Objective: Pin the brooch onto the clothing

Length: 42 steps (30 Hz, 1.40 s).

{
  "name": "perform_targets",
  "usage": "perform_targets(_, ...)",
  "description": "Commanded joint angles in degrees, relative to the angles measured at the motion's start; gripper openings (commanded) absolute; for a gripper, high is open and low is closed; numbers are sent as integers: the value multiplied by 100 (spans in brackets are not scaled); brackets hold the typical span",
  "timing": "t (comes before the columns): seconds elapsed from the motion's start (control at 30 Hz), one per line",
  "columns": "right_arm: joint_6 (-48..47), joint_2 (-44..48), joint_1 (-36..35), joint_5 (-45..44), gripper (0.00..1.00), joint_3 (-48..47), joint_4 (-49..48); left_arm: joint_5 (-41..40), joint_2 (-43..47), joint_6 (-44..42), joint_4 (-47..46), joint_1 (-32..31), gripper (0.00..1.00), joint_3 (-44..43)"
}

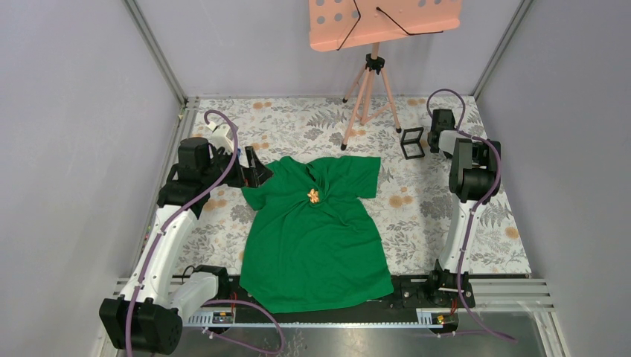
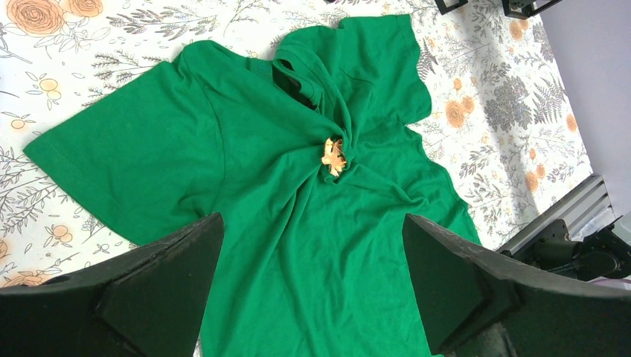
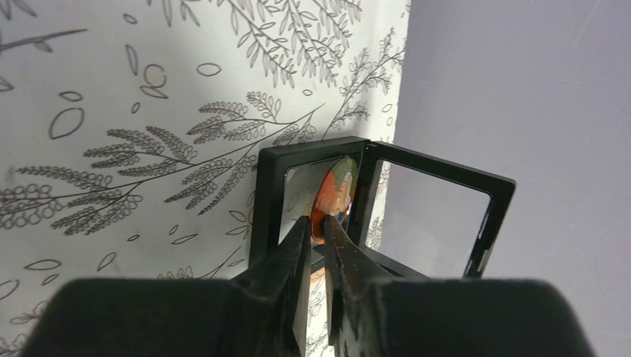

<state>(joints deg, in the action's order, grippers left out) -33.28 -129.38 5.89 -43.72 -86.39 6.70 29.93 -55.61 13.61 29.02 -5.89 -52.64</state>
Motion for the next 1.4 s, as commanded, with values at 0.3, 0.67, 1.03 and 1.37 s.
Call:
perform_targets(0.3, -170, 439, -76, -582, 0, 289, -1056, 163, 2, 46, -308, -7, 99, 26)
perform_targets(0.67, 921, 1432, -243, -708, 0, 848, -828, 148, 68, 46, -319, -9, 99, 39)
perform_targets(1.03, 3377, 3518, -728, 1490, 0, 1540, 1149, 288, 140, 212, -530, -34, 99, 167)
perform_targets(1.37, 4536, 5525, -1120, 6136, 0, 2585, 1956, 32, 431, 1062, -1341, -1564, 99, 529)
